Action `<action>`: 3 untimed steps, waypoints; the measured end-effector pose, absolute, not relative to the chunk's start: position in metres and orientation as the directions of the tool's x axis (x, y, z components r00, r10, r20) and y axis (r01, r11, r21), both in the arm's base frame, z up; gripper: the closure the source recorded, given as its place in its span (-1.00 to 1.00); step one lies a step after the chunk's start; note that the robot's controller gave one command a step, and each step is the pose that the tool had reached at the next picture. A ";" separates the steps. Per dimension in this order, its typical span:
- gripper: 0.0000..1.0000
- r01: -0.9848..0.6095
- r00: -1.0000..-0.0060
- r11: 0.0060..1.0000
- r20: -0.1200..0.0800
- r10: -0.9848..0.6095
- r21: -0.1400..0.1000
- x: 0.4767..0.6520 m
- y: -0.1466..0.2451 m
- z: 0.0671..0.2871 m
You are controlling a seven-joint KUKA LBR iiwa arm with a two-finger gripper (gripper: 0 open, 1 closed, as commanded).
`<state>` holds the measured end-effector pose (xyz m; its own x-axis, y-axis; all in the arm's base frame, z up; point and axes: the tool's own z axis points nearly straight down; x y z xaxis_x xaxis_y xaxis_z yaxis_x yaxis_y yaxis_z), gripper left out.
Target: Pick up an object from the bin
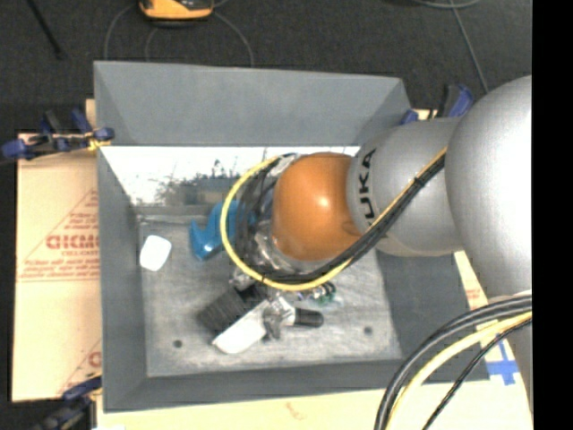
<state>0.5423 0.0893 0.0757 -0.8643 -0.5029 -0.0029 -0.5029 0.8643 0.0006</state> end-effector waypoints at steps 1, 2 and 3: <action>1.00 -0.497 -0.868 0.868 -0.001 -0.497 0.001 0.537 0.073 0.092; 1.00 -0.495 -0.869 0.869 0.006 -0.495 0.000 0.518 0.099 0.147; 1.00 -0.503 -0.864 0.864 -0.005 -0.503 0.002 0.538 0.075 0.179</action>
Offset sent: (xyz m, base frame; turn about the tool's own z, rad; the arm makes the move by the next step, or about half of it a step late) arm -0.0377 0.0425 0.1154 0.0024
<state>0.5384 0.0747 0.1793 -0.8645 -0.5026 -0.0051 -0.5026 0.8645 0.0018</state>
